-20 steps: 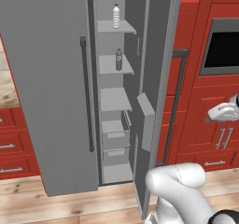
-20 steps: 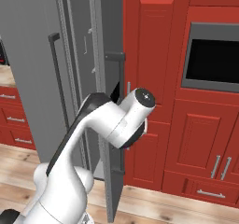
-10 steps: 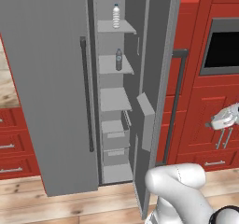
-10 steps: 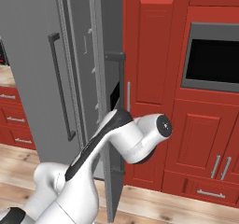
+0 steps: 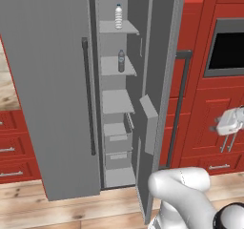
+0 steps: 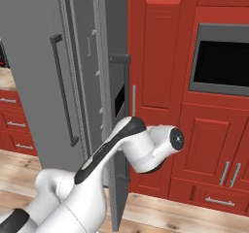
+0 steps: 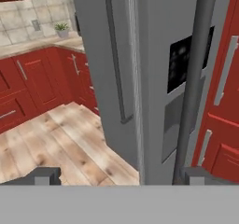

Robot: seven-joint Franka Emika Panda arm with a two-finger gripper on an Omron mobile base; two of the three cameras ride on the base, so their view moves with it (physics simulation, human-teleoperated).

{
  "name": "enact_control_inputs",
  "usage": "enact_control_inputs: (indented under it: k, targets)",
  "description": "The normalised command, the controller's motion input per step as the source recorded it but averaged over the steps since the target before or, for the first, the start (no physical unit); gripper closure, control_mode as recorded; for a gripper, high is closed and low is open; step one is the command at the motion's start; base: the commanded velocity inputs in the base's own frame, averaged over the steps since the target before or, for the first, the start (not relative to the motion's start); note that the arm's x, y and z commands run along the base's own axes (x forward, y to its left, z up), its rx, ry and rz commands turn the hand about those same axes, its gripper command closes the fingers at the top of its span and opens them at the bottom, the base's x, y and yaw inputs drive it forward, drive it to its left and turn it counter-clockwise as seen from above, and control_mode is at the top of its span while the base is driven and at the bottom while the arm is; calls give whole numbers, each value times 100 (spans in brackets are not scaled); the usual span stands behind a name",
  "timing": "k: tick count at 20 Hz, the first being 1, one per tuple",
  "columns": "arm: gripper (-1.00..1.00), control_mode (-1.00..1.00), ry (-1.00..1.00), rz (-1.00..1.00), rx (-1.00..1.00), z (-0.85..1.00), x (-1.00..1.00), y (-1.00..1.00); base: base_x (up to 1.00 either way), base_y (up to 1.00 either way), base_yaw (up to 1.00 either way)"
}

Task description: Take the bottled waters from the counter and place them in the freezer to freeze. Close the freezer door after placing the bottles.

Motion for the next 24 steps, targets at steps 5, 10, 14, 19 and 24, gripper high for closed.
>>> enact_control_inputs:
  k: [5, 10, 14, 19, 24]
  targets:
    - [-100, -100, -18, 7, 2, -20, 40, 8, 0, 0, 0]
    - [-100, -100, -2, 7, 6, -2, 27, 0, 0, 0, 0]
    - [-100, -100, 0, 2, 0, -13, 37, 15, 0, 0, 0]
    - [-100, -100, 1, 7, 0, -20, 32, 32, 0, 0, 0]
    - [-100, -100, 0, 8, 1, -12, 22, 12, 0, 0, 0]
